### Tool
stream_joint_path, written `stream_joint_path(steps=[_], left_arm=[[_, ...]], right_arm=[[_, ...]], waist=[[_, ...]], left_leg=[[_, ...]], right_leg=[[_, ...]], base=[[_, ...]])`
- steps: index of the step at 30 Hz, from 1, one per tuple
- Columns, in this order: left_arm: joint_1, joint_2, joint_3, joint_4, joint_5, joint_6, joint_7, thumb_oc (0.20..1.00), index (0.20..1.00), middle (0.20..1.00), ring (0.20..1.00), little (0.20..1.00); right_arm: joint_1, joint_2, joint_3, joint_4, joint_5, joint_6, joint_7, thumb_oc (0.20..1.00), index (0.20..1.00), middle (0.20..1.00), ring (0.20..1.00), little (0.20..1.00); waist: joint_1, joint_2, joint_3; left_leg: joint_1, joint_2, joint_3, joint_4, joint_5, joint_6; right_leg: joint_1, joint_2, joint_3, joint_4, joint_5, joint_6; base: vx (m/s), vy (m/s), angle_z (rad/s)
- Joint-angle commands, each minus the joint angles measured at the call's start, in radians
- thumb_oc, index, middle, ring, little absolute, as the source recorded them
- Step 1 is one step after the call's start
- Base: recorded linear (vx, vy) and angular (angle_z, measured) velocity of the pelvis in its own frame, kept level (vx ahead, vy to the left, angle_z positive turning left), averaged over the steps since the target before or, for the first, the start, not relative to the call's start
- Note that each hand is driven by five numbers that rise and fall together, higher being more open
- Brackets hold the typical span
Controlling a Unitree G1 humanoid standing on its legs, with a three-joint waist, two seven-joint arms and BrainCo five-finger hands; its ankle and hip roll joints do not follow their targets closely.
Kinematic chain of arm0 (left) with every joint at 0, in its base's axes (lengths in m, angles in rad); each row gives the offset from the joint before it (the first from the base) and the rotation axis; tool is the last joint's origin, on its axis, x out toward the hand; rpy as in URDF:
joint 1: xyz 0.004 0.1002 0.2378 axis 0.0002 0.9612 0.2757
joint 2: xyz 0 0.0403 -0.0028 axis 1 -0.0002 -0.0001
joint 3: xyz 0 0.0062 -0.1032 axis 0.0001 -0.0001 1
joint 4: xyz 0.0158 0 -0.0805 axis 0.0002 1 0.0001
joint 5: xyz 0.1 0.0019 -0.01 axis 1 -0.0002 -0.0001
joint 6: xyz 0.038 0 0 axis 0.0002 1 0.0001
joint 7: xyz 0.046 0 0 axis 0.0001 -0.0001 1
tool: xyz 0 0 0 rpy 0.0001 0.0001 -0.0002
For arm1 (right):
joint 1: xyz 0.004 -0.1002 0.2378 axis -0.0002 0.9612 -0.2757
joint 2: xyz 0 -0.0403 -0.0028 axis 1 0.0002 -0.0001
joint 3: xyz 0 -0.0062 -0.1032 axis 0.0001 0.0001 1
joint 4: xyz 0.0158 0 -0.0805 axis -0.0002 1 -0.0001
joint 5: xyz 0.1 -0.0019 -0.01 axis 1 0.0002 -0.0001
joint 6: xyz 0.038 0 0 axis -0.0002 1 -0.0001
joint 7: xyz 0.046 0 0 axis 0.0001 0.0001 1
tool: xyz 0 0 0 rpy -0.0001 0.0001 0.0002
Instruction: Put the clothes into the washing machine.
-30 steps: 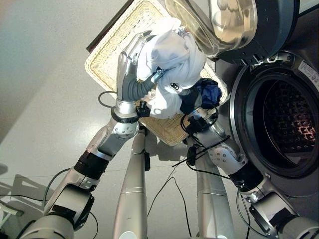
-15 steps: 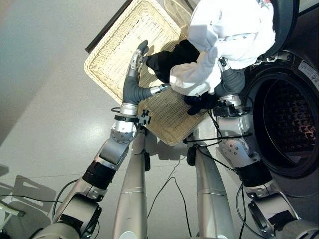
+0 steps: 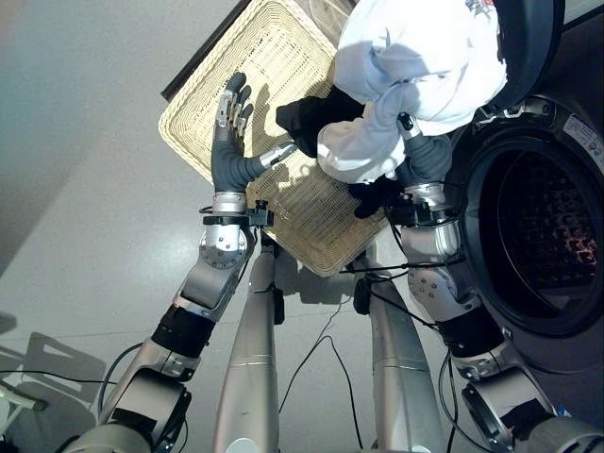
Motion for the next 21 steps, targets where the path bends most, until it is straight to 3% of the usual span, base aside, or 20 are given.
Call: stream_joint_path(steps=[1, 9, 21], left_arm=[[-0.043, -0.021, 0.039, 0.017, 0.018, -0.102, 0.078, 1.000, 1.000, 1.000, 1.000, 1.000], [-0.058, 0.003, 0.052, 0.145, 0.039, -0.186, 0.173, 1.000, 1.000, 1.000, 1.000, 1.000], [-0.138, 0.042, 0.022, 0.331, 0.041, -0.233, 0.231, 1.000, 1.000, 1.000, 1.000, 1.000]], right_arm=[[-0.013, -0.011, -0.018, -0.053, -0.083, -0.051, -0.044, 0.200, 0.200, 0.200, 0.200, 0.200], [0.042, -0.077, -0.073, 0.179, 0.035, -0.035, -0.130, 0.200, 0.200, 0.200, 0.200, 0.200], [0.055, -0.155, -0.108, 0.563, 0.271, -0.088, -0.109, 0.200, 0.200, 0.200, 0.200, 0.200]], waist=[[-0.035, 0.032, -0.019], [-0.050, 0.028, -0.019], [-0.067, 0.019, -0.019]], left_leg=[[-0.007, -0.076, 0.028, 0.072, -0.084, 0.014], [-0.001, -0.069, 0.040, 0.071, -0.089, 0.009], [-0.001, -0.062, 0.055, 0.063, -0.089, 0.002]], right_leg=[[0.076, 0.036, -0.058, -0.280, 0.219, 0.127], [0.079, 0.040, -0.046, -0.285, 0.223, 0.128], [0.076, 0.050, -0.032, -0.298, 0.234, 0.125]], base=[[-0.01, 0.047, 0.00], [0.00, 0.028, -0.03], [0.00, 0.015, -0.05]])
